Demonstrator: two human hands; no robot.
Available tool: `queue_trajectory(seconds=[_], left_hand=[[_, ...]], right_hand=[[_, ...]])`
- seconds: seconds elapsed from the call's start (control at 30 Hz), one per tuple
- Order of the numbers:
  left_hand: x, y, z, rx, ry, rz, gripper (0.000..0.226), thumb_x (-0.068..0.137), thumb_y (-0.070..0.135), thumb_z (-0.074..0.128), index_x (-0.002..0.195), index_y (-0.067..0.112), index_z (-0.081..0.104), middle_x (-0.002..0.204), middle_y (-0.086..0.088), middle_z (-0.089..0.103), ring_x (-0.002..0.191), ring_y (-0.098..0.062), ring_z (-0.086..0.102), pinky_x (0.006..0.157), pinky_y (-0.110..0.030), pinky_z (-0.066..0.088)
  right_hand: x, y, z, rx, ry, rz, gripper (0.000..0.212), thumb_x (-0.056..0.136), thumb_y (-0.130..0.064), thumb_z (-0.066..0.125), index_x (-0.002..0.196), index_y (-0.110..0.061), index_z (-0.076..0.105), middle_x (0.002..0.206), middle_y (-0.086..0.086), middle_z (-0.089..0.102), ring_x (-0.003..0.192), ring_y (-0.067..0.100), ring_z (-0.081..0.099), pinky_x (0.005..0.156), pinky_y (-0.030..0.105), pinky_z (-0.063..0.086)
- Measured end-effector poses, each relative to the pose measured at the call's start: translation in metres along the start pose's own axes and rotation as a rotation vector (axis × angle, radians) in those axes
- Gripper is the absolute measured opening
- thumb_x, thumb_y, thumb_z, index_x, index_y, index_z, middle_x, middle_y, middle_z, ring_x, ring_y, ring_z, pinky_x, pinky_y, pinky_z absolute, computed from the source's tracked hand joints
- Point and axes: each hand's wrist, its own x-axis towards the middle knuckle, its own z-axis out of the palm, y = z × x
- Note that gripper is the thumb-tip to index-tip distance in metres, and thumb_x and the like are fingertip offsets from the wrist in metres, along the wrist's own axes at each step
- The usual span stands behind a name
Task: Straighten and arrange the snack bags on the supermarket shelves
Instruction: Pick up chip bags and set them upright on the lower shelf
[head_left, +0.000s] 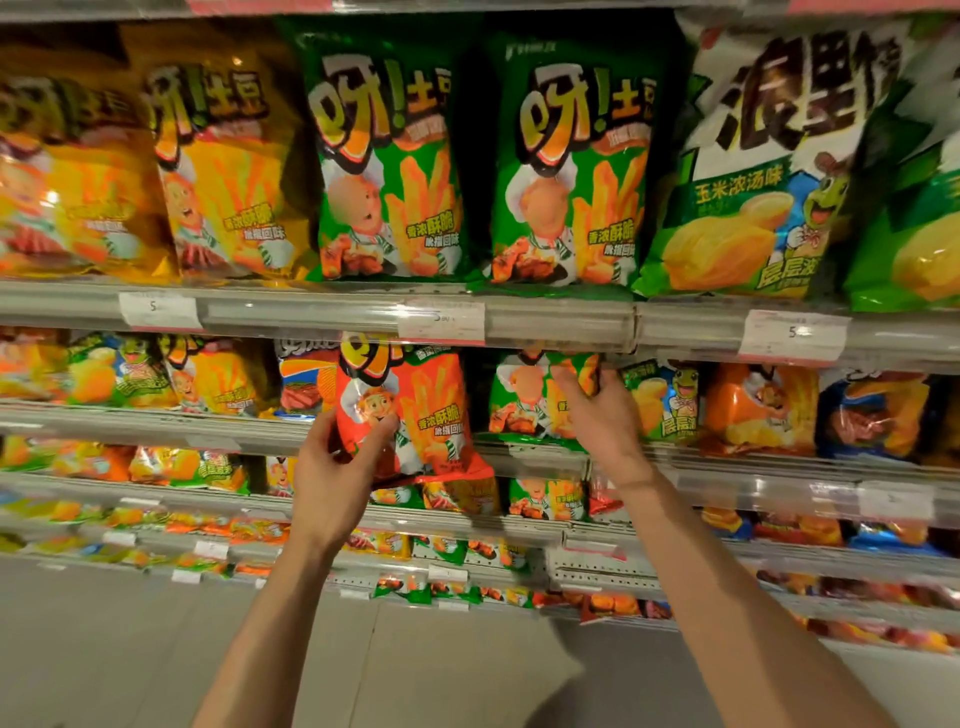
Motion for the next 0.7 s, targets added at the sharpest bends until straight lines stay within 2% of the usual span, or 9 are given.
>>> queue_trajectory(seconds=[0.07,0.1,0.13,0.2,0.27,0.37,0.43,0.6,0.7], left_hand=[[0.002,-0.001,-0.003,-0.003,0.005,0.007,0.046,0.084,0.05,0.074,0.123,0.025,0.067,0.103,0.019,0.077,0.094,-0.003,0.075,0.072,-0.013,0.057],[0.004,-0.001,-0.005,0.002,0.004,0.008,0.047,0.084,0.051,0.074,0.122,0.025,0.067,0.103,0.019,0.077,0.094,-0.003,0.075,0.072,-0.012,0.057],[0.005,-0.002,-0.005,0.004,0.002,0.008,0.046,0.085,0.05,0.075,0.123,0.026,0.066,0.104,0.02,0.077,0.094,-0.002,0.075,0.071,-0.012,0.057],[0.007,-0.004,-0.006,0.003,-0.001,0.005,0.045,0.087,0.048,0.075,0.125,0.026,0.065,0.105,0.021,0.076,0.095,-0.002,0.074,0.071,-0.012,0.057],[0.008,-0.006,-0.006,-0.014,0.0,0.001,0.044,0.088,0.045,0.075,0.126,0.026,0.065,0.105,0.022,0.076,0.096,-0.001,0.074,0.07,-0.01,0.056],[0.009,-0.009,-0.004,-0.039,0.0,-0.008,0.043,0.09,0.04,0.075,0.127,0.023,0.065,0.104,0.022,0.076,0.096,0.0,0.074,0.07,-0.009,0.055],[0.009,-0.01,-0.003,-0.046,-0.003,-0.013,0.043,0.091,0.036,0.075,0.129,0.02,0.065,0.104,0.022,0.076,0.096,-0.001,0.074,0.07,-0.01,0.056],[0.011,-0.009,-0.002,-0.041,0.005,-0.019,0.035,0.09,0.038,0.075,0.122,0.027,0.066,0.102,0.025,0.076,0.095,0.001,0.073,0.069,-0.009,0.055],[0.011,-0.011,-0.003,-0.036,0.0,-0.026,0.029,0.089,0.04,0.076,0.115,0.036,0.066,0.102,0.024,0.076,0.095,0.0,0.074,0.07,-0.01,0.057]], right_hand=[[0.007,0.0,0.01,-0.025,0.018,-0.01,0.037,0.099,-0.039,0.063,0.121,-0.01,0.056,0.083,-0.011,0.057,0.071,0.002,0.051,0.049,0.004,0.036],[0.01,0.002,0.015,-0.031,0.015,-0.015,0.041,0.1,-0.039,0.062,0.127,-0.01,0.054,0.089,-0.008,0.058,0.076,0.009,0.053,0.051,0.01,0.036],[0.012,0.005,0.019,-0.037,0.004,-0.019,0.046,0.1,-0.039,0.06,0.133,-0.009,0.051,0.097,-0.004,0.059,0.084,0.015,0.054,0.059,0.014,0.035],[0.014,0.011,0.024,-0.057,-0.03,-0.002,0.057,0.101,-0.043,0.057,0.144,-0.009,0.044,0.112,-0.002,0.053,0.101,0.016,0.048,0.08,0.016,0.033],[0.015,0.014,0.024,-0.076,-0.054,0.022,0.06,0.101,-0.047,0.054,0.147,-0.011,0.041,0.115,-0.003,0.05,0.106,0.015,0.046,0.088,0.024,0.033],[0.018,0.016,0.023,-0.104,-0.045,0.004,0.051,0.101,-0.047,0.056,0.138,-0.014,0.048,0.108,-0.001,0.056,0.1,0.021,0.053,0.084,0.026,0.034],[0.019,0.014,0.023,-0.115,-0.048,0.009,0.052,0.101,-0.047,0.055,0.139,-0.013,0.048,0.109,0.001,0.057,0.102,0.024,0.056,0.084,0.026,0.035],[0.019,0.015,0.023,-0.183,-0.137,0.072,0.067,0.103,-0.051,0.047,0.154,-0.01,0.032,0.133,0.012,0.057,0.128,0.032,0.053,0.095,0.028,0.036],[0.017,0.02,0.017,-0.265,-0.175,0.07,0.056,0.103,-0.054,0.045,0.14,-0.011,0.047,0.113,0.007,0.062,0.117,0.034,0.06,0.086,0.032,0.041]])
